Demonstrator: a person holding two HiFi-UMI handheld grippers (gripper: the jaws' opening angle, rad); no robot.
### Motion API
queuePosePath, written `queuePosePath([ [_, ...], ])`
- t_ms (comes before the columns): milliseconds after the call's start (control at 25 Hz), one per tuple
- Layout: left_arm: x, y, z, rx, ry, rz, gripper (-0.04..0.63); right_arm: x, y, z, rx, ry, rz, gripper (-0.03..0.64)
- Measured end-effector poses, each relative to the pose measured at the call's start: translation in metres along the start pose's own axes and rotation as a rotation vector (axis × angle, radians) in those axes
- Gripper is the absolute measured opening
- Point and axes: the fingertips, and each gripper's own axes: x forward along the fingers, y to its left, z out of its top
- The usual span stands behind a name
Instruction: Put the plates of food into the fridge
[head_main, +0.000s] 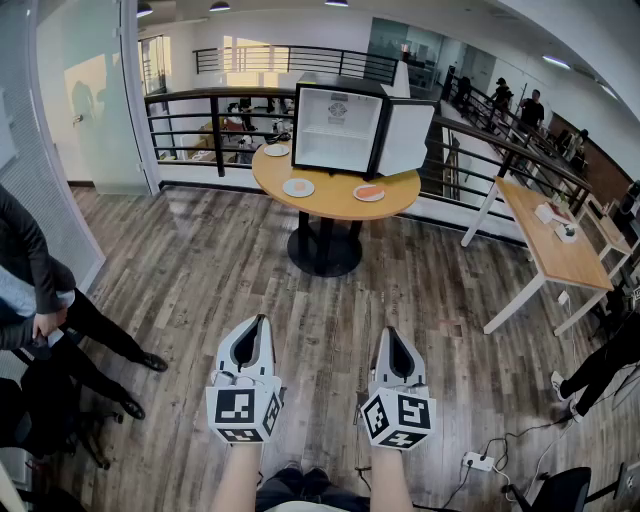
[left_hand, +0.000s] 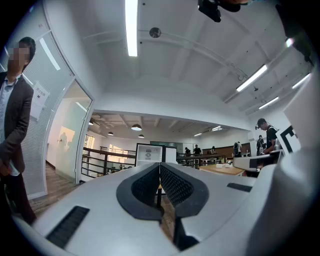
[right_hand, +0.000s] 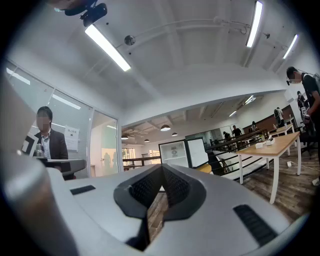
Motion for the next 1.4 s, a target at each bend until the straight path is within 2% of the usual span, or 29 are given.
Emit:
queuePosePath([
  [160,-0.003,-0.003,-0.003,-0.019,0.007,0.003,0.008,-0.004,-0.002,0.002,-0.015,0.002,-0.003,0.012],
  [440,-0.002,-0.007,-0.003,-0.008,0.013,-0.004,0.008,-0.002,-0.002,0.003,-0.041,0.003,-0.002,0.012],
  [680,0.001,-0.014,-0.006,0.011,0.016,-0.005,0.008,-0.003,-0.001,0.007,-0.04,-0.034,0.041,0.012],
  [920,0.011,-0.029,-0.014,-0.021,0.021,-0.002,0.008,-0.001,-0.027,0.003,-0.028,-0.022,0.044,0.012],
  [1160,0.021,-0.035,-0.022,-0.011,0.03,0.025,0.008,0.012,-0.046,0.007,-0.014,-0.029,0.051,0.012],
  [1400,0.065,-0.026,-0.04,-0.001,0.054,0.04,0.008,0.057,-0.068,-0.012,0.022,0.007,0.029,0.012],
])
